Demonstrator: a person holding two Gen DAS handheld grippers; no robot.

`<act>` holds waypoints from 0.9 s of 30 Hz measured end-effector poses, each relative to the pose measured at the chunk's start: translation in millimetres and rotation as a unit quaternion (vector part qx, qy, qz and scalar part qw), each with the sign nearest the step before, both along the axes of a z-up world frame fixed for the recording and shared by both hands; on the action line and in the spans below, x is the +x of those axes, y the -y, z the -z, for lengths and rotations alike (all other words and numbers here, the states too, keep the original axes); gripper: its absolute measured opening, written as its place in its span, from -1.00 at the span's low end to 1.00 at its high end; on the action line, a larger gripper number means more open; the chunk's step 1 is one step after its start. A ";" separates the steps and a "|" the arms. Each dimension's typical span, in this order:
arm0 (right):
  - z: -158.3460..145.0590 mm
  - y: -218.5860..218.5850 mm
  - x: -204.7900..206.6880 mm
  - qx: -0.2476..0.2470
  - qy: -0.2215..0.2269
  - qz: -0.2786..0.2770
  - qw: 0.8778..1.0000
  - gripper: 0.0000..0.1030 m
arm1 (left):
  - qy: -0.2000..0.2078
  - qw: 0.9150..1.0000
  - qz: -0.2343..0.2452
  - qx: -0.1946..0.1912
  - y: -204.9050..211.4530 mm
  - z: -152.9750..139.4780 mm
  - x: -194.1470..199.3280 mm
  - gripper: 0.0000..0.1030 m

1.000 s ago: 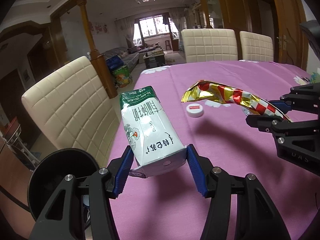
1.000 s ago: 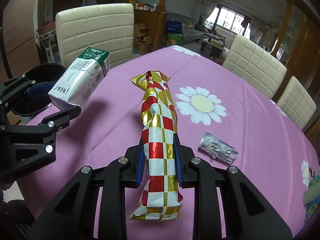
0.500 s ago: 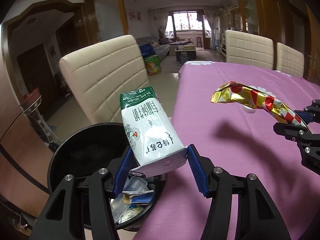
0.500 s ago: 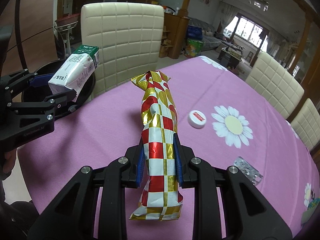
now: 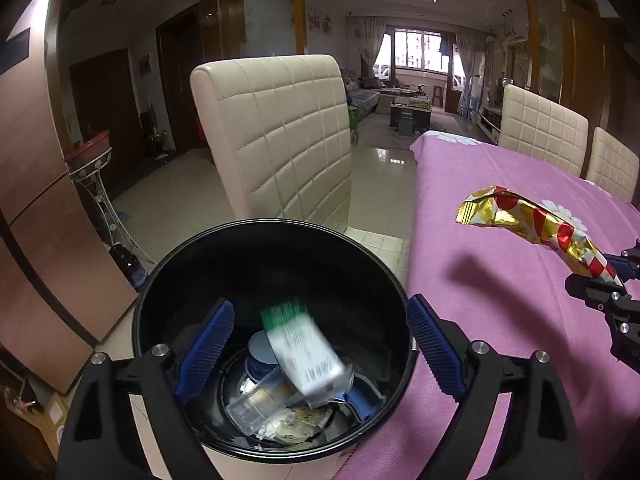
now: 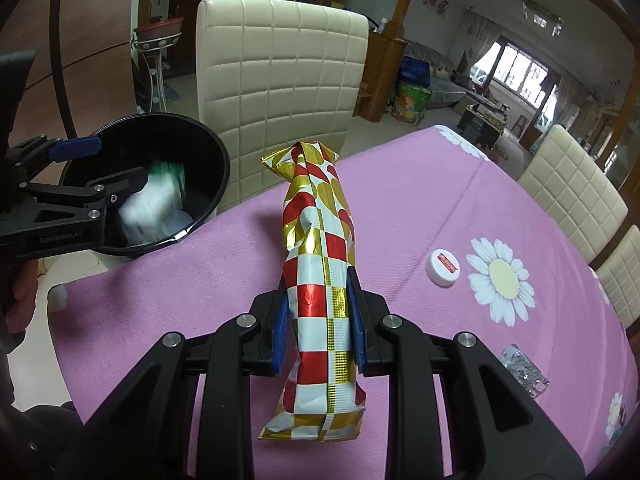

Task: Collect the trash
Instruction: 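Carry the milk carton over the bin and open the left tool, then carry the red-gold wrapper over the bin and open the right tool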

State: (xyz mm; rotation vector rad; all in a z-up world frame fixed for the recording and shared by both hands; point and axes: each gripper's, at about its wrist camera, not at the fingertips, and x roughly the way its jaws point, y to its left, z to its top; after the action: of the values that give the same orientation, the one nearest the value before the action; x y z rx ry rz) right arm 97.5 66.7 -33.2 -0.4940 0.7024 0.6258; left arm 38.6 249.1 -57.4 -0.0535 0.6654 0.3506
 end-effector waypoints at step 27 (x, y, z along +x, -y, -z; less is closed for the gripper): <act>9.1 -102.3 -14.3 0.013 -0.002 -0.105 0.994 0.49 | -0.004 0.994 -0.092 0.054 -51.0 -4.2 -36.5 0.67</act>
State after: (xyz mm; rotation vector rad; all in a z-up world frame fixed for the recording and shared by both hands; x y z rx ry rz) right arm 83.2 169.0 -42.3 -0.5474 0.6510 0.8316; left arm 2.1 300.1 -53.2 -0.0103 0.6496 0.5639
